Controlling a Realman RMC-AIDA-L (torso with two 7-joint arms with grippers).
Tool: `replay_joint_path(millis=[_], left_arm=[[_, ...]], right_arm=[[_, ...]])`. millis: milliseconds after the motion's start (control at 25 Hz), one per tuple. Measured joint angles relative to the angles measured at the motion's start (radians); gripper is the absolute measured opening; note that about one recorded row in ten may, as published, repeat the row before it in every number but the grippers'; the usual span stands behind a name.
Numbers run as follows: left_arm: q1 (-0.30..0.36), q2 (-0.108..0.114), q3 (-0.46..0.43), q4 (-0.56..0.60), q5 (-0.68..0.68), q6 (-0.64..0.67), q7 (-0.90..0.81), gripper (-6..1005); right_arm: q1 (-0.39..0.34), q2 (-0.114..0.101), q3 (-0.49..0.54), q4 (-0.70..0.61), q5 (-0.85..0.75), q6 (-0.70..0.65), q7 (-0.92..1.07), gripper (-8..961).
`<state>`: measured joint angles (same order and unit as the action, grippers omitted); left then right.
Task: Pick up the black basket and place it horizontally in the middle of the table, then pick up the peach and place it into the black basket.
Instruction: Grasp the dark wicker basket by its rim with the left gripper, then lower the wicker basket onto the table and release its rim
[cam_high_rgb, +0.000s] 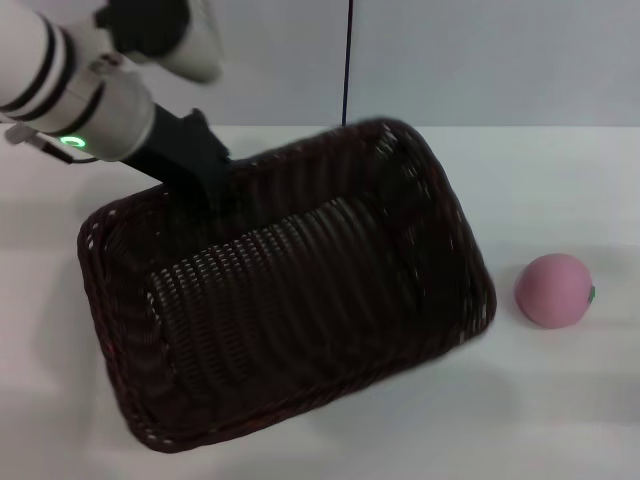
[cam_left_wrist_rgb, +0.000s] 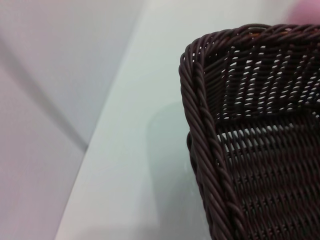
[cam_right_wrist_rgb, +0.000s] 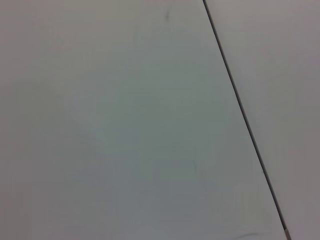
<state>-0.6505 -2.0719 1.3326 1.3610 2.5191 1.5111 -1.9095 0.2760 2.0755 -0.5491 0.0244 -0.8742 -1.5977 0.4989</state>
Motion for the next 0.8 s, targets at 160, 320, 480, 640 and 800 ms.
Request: replay_joint_path(millis=[160, 320, 480, 640, 800], left_arm=[[0.0, -0.002, 0.054, 0.025, -0.009, -0.017, 0.088, 179], [0.0, -0.003, 0.081, 0.054, -0.09, -0.037, 0.177, 178], [-0.003, -0.004, 0.109, 0.073, -0.145, -0.057, 0.231, 178], [0.006, -0.004, 0.175, 0.076, -0.147, -0.1, 0.241, 177], [0.009, -0.005, 0.184, 0.071, -0.135, -0.119, 0.193, 177]], right_arm=[[-0.003, 0.0, 0.0, 0.0, -0.001, 0.0, 0.001, 709], [-0.01, 0.0, 0.0, -0.001, -0.001, 0.001, 0.001, 709], [-0.015, 0.0, 0.0, -0.001, -0.001, 0.003, 0.002, 709], [-0.023, 0.0, 0.001, -0.001, -0.001, 0.004, 0.002, 708], [-0.023, 0.0, 0.001, -0.002, 0.0, 0.004, 0.003, 708]])
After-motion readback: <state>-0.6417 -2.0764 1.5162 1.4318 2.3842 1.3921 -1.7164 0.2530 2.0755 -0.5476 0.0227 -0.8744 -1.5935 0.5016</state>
